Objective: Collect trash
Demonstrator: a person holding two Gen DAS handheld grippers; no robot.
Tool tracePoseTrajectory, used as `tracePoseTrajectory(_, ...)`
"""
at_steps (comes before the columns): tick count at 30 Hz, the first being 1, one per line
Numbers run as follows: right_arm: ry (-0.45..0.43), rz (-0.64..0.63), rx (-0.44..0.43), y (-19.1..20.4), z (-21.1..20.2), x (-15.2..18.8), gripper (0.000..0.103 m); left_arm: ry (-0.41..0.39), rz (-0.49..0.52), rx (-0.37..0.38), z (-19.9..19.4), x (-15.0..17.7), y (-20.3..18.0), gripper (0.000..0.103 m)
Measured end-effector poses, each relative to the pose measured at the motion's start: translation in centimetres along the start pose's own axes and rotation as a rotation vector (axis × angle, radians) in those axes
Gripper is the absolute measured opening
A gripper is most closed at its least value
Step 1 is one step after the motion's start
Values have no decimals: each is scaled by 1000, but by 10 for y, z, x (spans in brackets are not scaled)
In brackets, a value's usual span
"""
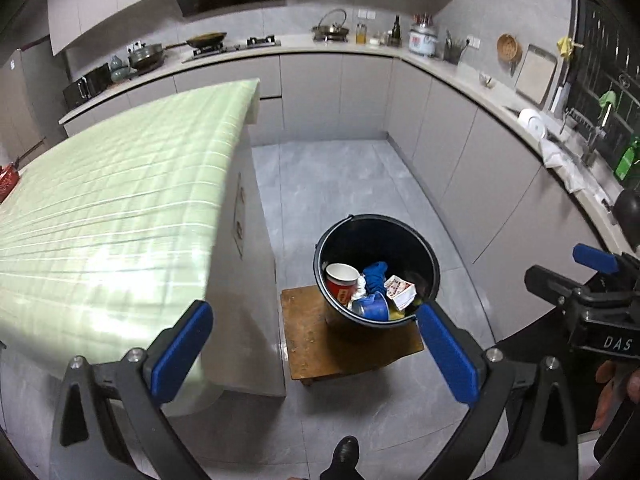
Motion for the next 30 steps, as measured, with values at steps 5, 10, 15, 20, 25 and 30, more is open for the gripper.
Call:
tracePoseTrajectory(5,-40,-39,-8,28,-39,12,103,-40,-30,15,-28,11,8,103)
tracePoseTrajectory(10,-69,-59,-3,41,-68,23,103,-74,-39,19,-48,16,16,103)
tracePoseTrajectory(15,-105,-49,-5,44,-95,29,103,-108,-43,23,-67,21,21,103)
tracePoseTrajectory(20,-143,-32,-16,48,-117,32,103,-149,-45,16,-83,19,27,103)
tracePoseTrajectory(25,-160,-31,-28,55,-125,32,103,-165,-32,12,-87,17,28,103)
tracePoseTrajectory(30,-166,-34,-34,60,-127,32,103,-180,-26,19,-88,16,27,103)
Point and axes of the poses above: each gripper's, at about its wrist camera, not at the fingertips, and z roughly the way its jaws point, y to its left, x to its underside, the point moved 10 cm from there along z, roughly the way its jaws point, and after that the axes turned 14 degrees about z, right-handed, at the moved point
